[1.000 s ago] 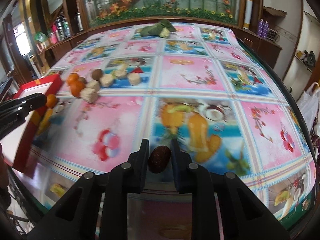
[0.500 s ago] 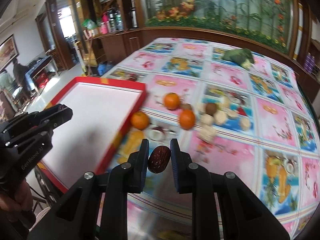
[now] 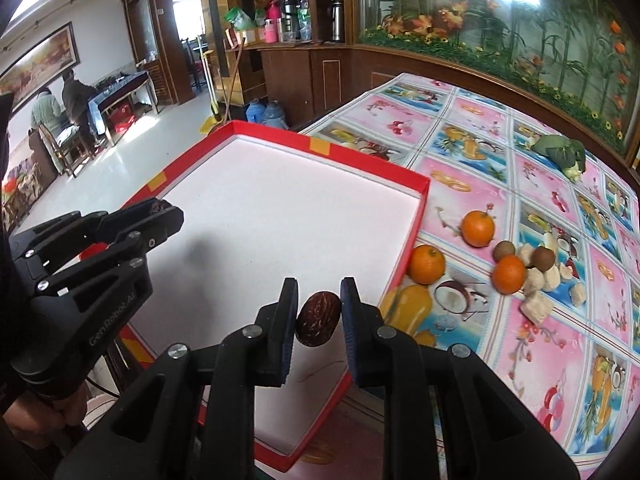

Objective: Organize fruits
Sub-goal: 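Carry both dates over the white tray and open both grippers to release them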

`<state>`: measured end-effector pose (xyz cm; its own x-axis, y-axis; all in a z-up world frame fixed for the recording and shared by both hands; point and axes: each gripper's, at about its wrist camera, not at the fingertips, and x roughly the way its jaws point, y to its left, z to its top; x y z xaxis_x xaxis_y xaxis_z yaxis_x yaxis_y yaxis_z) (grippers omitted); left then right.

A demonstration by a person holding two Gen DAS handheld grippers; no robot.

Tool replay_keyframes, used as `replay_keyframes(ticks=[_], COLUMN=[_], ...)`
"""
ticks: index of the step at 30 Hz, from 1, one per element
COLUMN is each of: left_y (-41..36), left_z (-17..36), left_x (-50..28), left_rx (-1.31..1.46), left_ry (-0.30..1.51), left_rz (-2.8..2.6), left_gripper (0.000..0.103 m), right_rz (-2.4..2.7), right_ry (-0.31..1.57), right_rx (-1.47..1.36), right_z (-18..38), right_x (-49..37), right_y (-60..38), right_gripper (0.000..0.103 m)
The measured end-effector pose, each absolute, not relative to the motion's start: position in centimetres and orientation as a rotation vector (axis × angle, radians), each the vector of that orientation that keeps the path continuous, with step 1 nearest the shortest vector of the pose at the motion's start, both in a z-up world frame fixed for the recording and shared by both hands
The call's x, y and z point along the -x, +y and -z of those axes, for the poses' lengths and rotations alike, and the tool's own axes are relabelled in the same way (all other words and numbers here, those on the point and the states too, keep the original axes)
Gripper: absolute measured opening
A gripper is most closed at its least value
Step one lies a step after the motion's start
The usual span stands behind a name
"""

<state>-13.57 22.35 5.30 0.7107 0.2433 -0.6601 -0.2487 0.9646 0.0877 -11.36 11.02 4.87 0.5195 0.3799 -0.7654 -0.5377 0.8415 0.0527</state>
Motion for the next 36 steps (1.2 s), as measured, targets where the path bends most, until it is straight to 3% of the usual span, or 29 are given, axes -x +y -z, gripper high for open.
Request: replay_keyframes(ticks=[10, 14, 24, 30, 36], left_y=[23.7, 24.4, 24.3, 23.3, 23.5], left_z=[-3.5, -3.7, -4.7, -4.6, -5.4], left_x=[13.7, 14.0, 14.5, 14.3, 14.8], left_rx=[0.022, 0.022, 0.03, 0.022, 0.021], left_ry=[0.792, 0.79, 0.761, 0.769, 0.75], left_rz=[-0.317, -0.341, -0.35, -0.323, -0.337], left_gripper=[0.019, 0.034, 0.052, 0.052, 0.052], right_rz=[-0.597, -0.604, -0.603, -0.682, -0.611], right_ry=[0.957, 0.961, 0.878, 0.898, 0.886], right_rx=[0.196, 0.172, 0.046, -0.093, -0.061], right_z=[-2.8, -3.0, -4.9, -4.8, -4.8], right_x=[11.4, 11.3, 11.4, 10.4, 10.2], right_y=[11.9, 11.0, 5.7, 5.5, 4.3], right_gripper=[0.024, 0.024, 0.025, 0.025, 0.025])
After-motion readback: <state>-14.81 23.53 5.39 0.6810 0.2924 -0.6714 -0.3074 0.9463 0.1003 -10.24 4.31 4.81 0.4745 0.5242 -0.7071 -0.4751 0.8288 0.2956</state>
